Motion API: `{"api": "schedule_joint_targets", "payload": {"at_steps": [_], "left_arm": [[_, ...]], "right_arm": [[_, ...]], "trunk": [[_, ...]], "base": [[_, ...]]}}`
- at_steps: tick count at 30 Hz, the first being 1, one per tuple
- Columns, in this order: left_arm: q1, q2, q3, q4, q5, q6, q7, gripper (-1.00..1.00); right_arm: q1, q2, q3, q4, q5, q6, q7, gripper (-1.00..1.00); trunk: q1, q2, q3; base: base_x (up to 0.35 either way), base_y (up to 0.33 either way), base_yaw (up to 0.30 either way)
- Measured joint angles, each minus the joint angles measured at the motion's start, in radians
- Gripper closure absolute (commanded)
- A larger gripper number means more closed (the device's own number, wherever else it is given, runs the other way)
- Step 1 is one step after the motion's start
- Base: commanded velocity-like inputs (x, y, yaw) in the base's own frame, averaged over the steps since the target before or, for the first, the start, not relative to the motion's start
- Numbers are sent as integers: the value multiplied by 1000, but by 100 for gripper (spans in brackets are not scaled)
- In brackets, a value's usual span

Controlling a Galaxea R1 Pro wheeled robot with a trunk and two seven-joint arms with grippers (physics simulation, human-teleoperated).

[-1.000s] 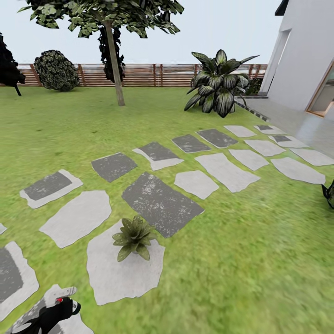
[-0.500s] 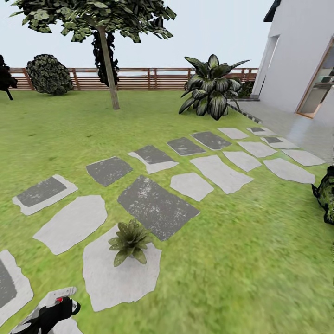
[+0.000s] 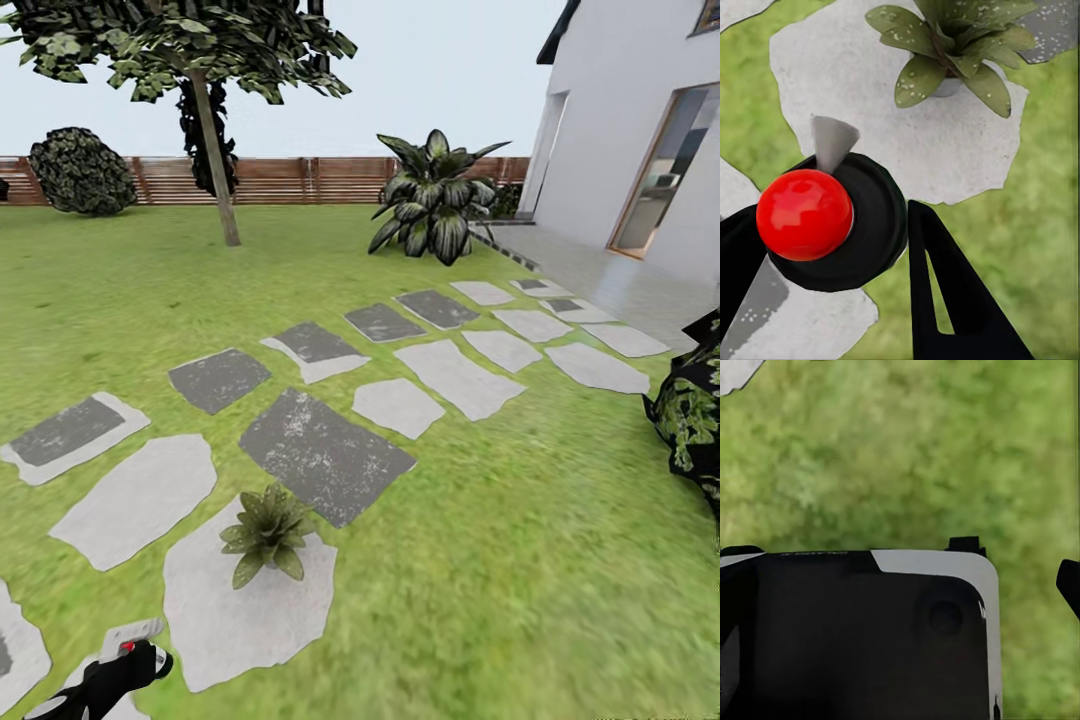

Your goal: Pick up the pesticide atomizer in the garden and spray insectifuge to fully cover both potted plants in the garden.

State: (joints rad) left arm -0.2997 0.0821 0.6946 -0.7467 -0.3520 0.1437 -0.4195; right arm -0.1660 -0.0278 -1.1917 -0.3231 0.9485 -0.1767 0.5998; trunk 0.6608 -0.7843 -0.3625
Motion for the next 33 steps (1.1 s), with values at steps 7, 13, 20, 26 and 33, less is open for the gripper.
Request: {"api": "schedule_joint_targets", "payload": {"at_steps": [7, 13, 20, 26, 33], "left_arm": [[0, 0, 0, 0, 0, 0, 0, 100], [0, 0, 0, 0, 0, 0, 0, 100], [1, 0, 0, 0, 0, 0, 0, 100], [1, 1, 1, 0, 0, 0, 0, 100], [15, 4, 16, 0, 1, 0, 0, 100]], "right_arm": [[0, 0, 0, 0, 1, 0, 0, -100], [0, 0, 0, 0, 1, 0, 0, -100], [0, 0, 0, 0, 1, 0, 2, -100], [0, 0, 0, 0, 1, 0, 2, -100], [12, 1, 1, 0, 3, -1, -4, -100]], "trunk": [[-27, 49, 32], [-50, 91, 60], [-77, 140, 92], [-100, 182, 120], [-127, 232, 152]], "base": [[0, 0, -124], [0, 0, -120], [0, 0, -120], [0, 0, -120], [0, 0, -120]]}}
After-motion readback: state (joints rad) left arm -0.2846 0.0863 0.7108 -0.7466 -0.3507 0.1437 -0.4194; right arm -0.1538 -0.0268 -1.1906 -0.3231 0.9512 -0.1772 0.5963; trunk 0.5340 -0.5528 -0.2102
